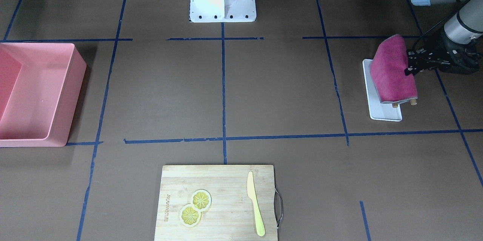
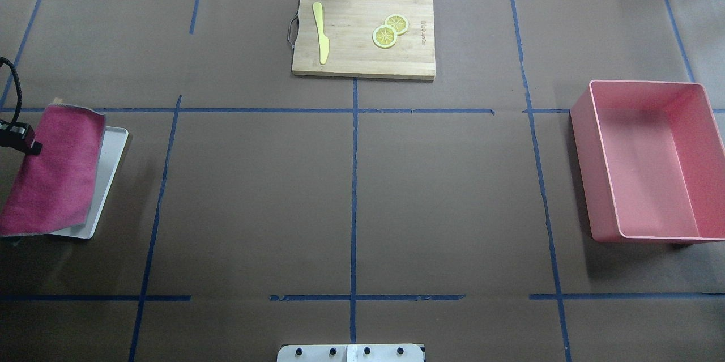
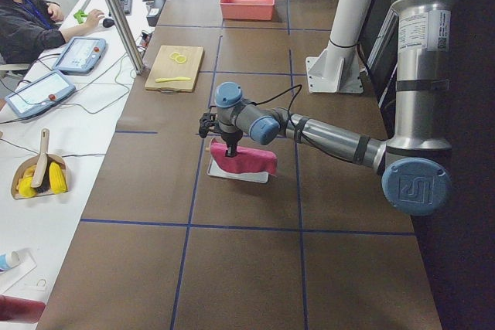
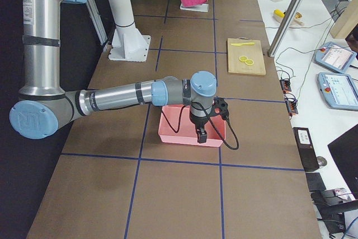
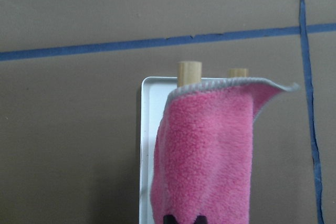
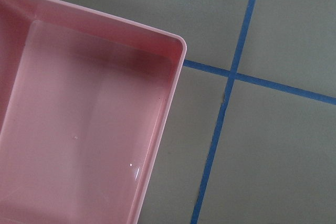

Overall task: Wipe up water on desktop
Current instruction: 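Lower the left gripper onto the pink cloth on the white tray and grasp it, then lift the pink cloth off the tray with the left gripper while the right arm rises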

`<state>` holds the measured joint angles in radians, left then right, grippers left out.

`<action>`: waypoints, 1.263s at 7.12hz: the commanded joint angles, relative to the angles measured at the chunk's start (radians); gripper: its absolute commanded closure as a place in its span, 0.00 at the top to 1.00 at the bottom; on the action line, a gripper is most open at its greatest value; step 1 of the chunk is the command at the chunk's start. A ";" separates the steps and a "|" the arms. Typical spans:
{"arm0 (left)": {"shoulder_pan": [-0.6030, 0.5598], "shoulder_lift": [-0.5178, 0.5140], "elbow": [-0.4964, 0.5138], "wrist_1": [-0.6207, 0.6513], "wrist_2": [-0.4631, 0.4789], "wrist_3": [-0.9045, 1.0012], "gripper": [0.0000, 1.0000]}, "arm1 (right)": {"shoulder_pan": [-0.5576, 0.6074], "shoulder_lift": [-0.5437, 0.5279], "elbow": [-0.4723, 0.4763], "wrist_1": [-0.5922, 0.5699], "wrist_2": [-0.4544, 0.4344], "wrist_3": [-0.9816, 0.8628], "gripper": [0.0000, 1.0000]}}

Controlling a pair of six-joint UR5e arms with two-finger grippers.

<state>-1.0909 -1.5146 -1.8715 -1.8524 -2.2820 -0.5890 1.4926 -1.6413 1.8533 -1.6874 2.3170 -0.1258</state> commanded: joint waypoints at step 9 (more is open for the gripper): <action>-0.026 -0.059 -0.149 0.105 0.006 -0.428 0.00 | 0.000 0.000 0.024 0.063 0.036 -0.002 1.00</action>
<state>-1.1135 -1.5361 -1.9896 -1.7606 -2.2779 -0.8045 1.4926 -1.6408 1.8742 -1.6605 2.3267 -0.1263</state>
